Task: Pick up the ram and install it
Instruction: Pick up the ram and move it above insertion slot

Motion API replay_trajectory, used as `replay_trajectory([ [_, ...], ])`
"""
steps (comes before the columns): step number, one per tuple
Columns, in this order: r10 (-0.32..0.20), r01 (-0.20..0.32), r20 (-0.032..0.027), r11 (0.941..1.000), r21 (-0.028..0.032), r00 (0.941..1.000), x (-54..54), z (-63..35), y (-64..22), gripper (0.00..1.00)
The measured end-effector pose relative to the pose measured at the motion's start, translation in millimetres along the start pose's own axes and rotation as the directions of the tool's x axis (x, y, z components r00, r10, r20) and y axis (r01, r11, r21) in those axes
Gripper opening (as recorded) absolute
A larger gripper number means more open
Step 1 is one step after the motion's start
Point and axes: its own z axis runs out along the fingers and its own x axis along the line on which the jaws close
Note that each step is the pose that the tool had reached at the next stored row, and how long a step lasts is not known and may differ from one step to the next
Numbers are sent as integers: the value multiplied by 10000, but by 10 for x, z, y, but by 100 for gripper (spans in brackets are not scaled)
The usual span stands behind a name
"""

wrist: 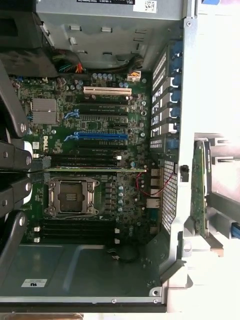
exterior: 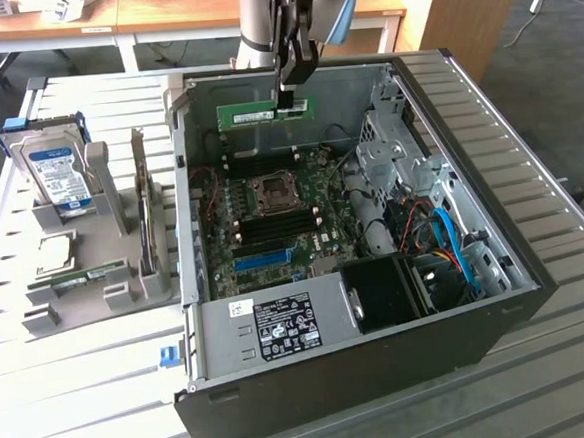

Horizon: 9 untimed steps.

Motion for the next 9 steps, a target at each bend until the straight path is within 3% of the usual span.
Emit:
replay_trajectory([
  [9,0,0,-1,10000,-1,10000,7,128,-7,12],
])
